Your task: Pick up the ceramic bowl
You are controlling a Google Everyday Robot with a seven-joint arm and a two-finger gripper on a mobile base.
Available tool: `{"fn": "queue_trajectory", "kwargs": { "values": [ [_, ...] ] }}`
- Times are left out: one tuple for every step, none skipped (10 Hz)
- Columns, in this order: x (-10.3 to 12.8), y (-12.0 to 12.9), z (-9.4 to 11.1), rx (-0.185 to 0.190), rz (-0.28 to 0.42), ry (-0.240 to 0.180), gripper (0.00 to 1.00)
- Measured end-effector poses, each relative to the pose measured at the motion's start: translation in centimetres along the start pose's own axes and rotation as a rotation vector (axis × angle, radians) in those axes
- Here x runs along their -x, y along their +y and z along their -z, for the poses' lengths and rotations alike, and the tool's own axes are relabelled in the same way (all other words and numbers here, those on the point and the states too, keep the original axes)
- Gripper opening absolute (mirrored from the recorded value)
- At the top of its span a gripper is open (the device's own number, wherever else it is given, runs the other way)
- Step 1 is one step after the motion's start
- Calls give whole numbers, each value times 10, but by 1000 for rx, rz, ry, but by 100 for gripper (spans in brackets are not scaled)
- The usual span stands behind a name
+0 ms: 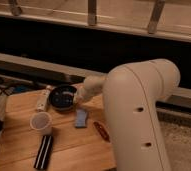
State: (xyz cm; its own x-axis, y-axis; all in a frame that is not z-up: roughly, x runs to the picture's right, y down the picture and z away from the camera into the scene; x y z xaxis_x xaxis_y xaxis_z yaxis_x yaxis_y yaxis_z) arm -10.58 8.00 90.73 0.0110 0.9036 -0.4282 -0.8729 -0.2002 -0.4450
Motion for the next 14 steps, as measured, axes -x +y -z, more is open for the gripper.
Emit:
{"fn": "queue_trajectory", "kwargs": {
  "values": [
    [-1, -6, 2, 21, -1, 1, 2],
    [-2, -3, 3, 24, 5, 3, 0],
    [-2, 1, 7, 25, 13, 1, 0],
    [1, 0, 17, 25, 15, -7, 0],
    [6, -12, 35, 17, 13, -22, 0],
    [7, -17, 45, 20, 14, -26, 0],
    [7, -17, 49, 30, 20, -29, 0],
    [6, -15, 55, 29, 26, -33, 0],
    [6, -17, 61, 24, 25, -39, 0],
    [7, -23, 68, 18, 23, -47, 0],
    [6, -32, 85, 11, 24, -56, 0],
    [7, -33, 93, 10, 24, -61, 0],
    [9, -29, 100, 11, 29, -65, 0],
    [11, -20, 103, 11, 33, -69, 0]
  ]
}}
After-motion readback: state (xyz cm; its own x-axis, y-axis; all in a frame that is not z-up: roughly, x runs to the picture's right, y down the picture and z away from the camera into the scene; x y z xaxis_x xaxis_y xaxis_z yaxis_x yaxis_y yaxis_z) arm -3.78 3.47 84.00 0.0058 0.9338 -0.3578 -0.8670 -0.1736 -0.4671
